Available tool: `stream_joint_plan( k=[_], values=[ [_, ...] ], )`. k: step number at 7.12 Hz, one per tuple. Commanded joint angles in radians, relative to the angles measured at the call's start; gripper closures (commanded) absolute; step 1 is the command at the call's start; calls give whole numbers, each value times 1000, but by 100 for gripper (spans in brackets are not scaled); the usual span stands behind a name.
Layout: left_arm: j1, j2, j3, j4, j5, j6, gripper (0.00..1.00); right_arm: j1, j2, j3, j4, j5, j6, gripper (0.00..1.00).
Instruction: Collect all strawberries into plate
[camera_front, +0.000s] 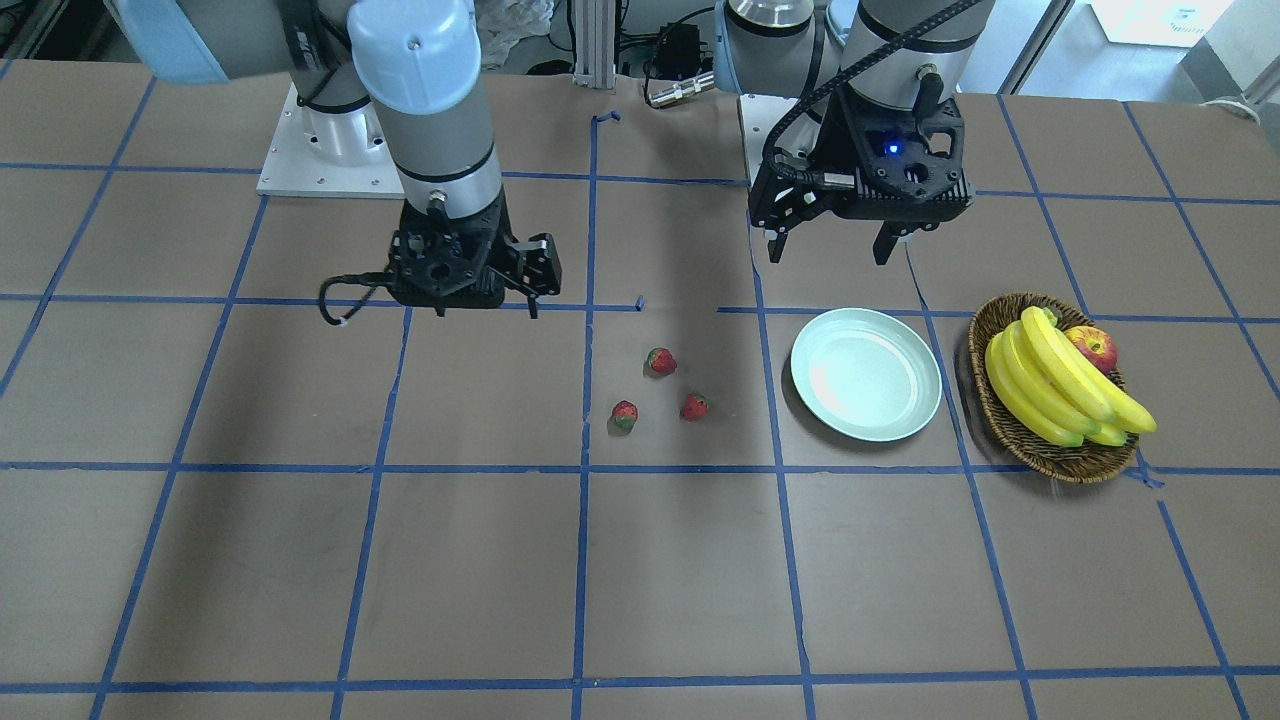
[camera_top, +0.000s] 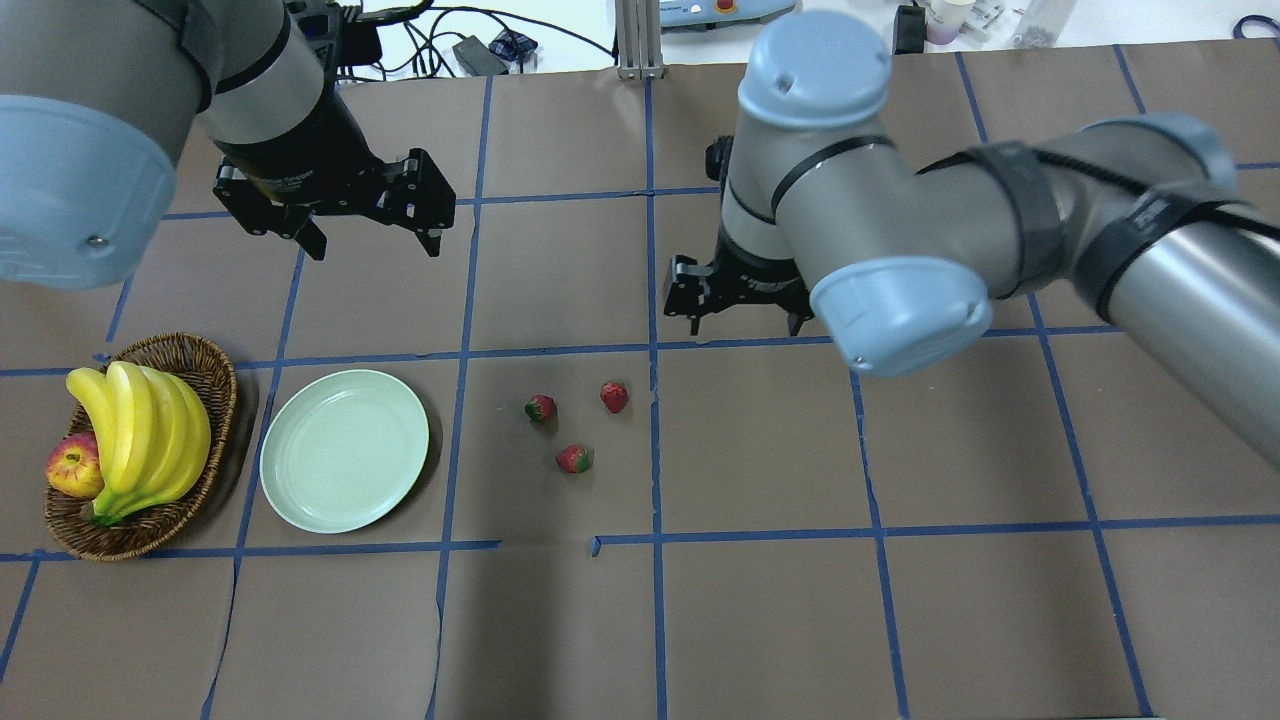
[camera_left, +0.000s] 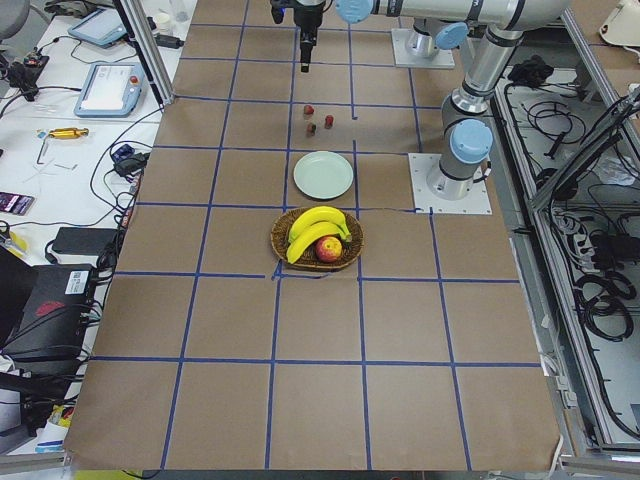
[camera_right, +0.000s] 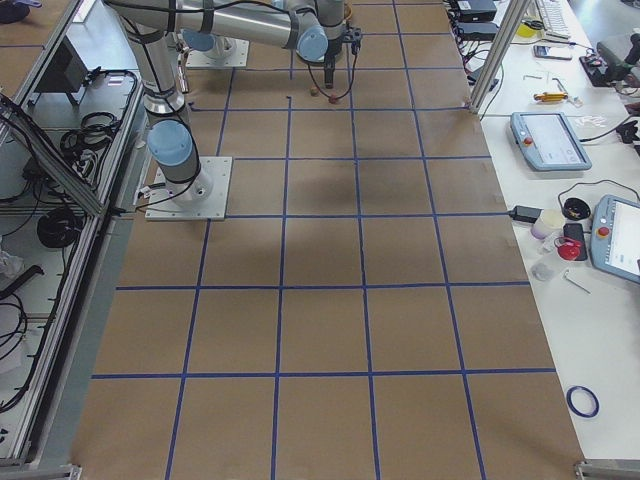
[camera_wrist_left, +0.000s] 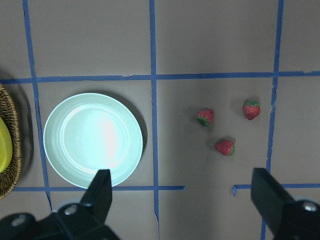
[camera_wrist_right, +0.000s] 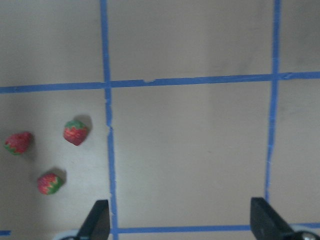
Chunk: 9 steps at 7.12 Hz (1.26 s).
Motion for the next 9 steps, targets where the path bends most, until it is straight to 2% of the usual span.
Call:
stream_joint_plan(
  k=[1, 5, 6, 7, 9],
  values=[
    [4, 1, 2, 0, 2, 0, 0, -83, -18, -128, 141, -55, -29, 0],
    [4, 4, 0, 2, 2, 0, 0, -114, -44, -153, 163, -81, -112, 0],
    [2, 2, 0, 2, -5, -5, 0, -117, -49, -155, 253, -61, -156, 0],
    [2, 1, 3, 2, -8, -5, 0, -120, -50, -159, 267, -16, -183, 0],
    [2, 1, 0, 3, -6, -14, 0, -118, -44, -248, 272, 11, -189, 0]
  ],
)
